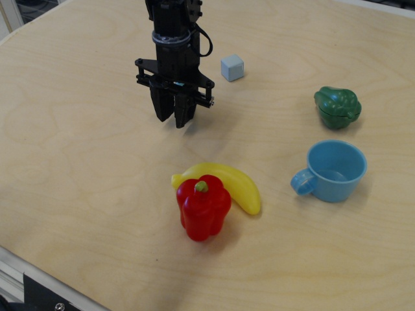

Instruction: Take cucumber out of cup

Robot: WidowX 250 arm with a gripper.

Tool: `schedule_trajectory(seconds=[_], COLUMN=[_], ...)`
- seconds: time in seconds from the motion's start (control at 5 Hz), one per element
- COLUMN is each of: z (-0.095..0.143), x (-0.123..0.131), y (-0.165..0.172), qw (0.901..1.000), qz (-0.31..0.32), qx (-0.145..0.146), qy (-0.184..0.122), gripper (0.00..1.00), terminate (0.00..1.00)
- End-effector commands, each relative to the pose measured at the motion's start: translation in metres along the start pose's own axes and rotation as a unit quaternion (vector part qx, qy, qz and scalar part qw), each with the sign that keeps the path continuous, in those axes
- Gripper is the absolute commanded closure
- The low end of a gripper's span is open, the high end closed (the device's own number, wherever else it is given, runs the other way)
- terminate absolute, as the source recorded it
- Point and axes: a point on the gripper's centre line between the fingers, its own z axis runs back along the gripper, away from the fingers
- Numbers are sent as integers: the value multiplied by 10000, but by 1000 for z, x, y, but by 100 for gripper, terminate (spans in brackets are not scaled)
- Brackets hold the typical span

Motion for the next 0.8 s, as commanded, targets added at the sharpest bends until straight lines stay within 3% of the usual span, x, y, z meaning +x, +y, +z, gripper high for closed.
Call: schedule_trajectory(seconds=[0.0, 0.4, 0.6], z=[79, 90, 90], x=[-25, -26, -26], y=[-7, -7, -7], qw=[9952, 9941, 9941], qz=[275, 318, 318], qx=[303, 279, 279], qy=[-894, -1000, -1000], gripper=[0, 0, 0], terminate=[0, 0, 100])
